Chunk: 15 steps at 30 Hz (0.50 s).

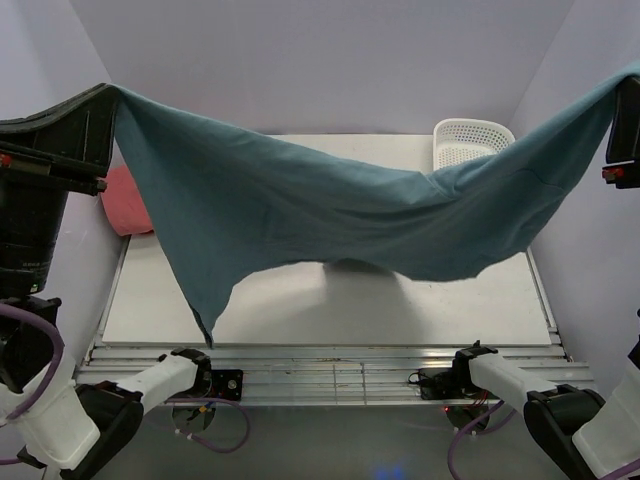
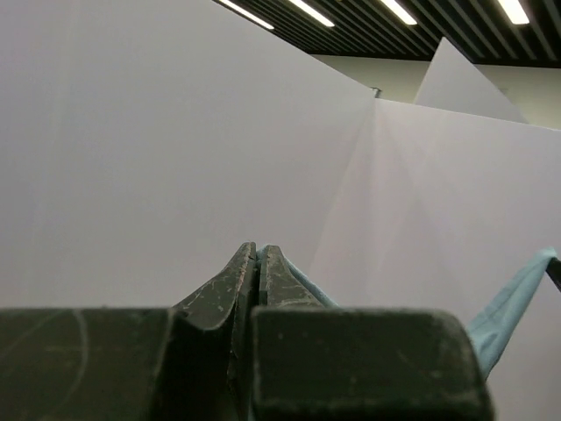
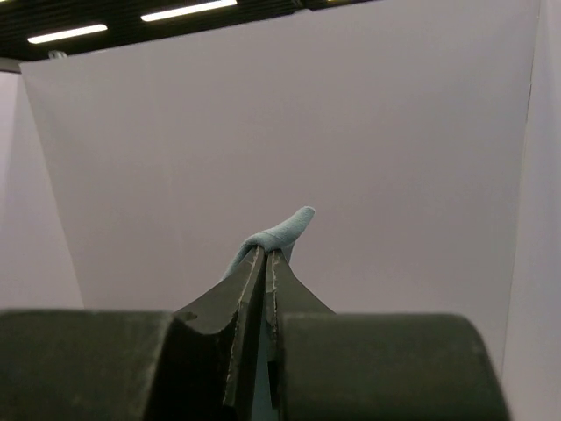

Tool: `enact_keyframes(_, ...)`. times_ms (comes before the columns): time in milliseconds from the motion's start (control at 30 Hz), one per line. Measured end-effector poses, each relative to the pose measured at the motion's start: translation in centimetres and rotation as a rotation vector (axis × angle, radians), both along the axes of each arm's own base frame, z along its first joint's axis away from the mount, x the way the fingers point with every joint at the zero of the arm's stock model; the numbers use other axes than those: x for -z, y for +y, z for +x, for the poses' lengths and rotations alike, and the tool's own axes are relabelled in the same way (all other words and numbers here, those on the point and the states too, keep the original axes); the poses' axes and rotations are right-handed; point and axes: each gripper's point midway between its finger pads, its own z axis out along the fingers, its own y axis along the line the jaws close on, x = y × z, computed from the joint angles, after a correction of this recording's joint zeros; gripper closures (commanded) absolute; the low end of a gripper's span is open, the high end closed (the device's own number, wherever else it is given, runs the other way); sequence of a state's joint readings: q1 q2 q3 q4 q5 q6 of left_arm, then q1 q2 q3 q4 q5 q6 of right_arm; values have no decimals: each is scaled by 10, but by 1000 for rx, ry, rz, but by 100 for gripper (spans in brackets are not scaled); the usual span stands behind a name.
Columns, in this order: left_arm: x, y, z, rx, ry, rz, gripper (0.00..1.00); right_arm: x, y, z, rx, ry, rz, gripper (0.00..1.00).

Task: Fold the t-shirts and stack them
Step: Flatten the tshirt out

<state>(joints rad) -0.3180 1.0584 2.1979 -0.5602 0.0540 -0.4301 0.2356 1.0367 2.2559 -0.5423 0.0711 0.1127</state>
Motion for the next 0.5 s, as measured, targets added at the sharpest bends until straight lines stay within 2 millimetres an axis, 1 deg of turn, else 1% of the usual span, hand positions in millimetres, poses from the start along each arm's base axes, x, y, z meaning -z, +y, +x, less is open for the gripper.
enact_keyframes(100, -4, -6, -11, 55, -9, -3, 100, -12, 0, -10, -19, -44, 19, 92)
enact_keyframes(167, -1, -9, -9, 68, 2, -2, 100, -16, 1, -10, -26, -59, 31, 92)
enact_keyframes(200, 2, -10, -5, 69, 13, 1, 100, -16, 1, -9, -28, -60, 36, 92)
enact_keyframes(233, 10, -13, 3, 69, 38, 8, 100, -14, 2, -4, -29, -54, 39, 92)
enact_keyframes(267, 17, -15, 11, 69, 61, 15, 100, -9, 4, 4, -32, -36, 39, 92)
enact_keyframes(300, 29, -19, 24, 68, 103, 28, 100, -4, 7, 13, -36, -16, 39, 92)
enact_keyframes(367, 57, -30, 54, 72, 208, 63, 100, 17, 16, 42, -53, 63, 32, 92)
enact_keyframes(433, 94, -46, 97, 77, 345, 108, 100, 48, 30, 85, -74, 184, 19, 92)
enact_keyframes(467, 120, -55, 125, 77, 433, 134, 100, 67, 38, 111, -83, 254, 11, 92)
enact_keyframes(500, 144, -62, 148, 75, 509, 155, 100, 88, 46, 138, -91, 325, 7, 92)
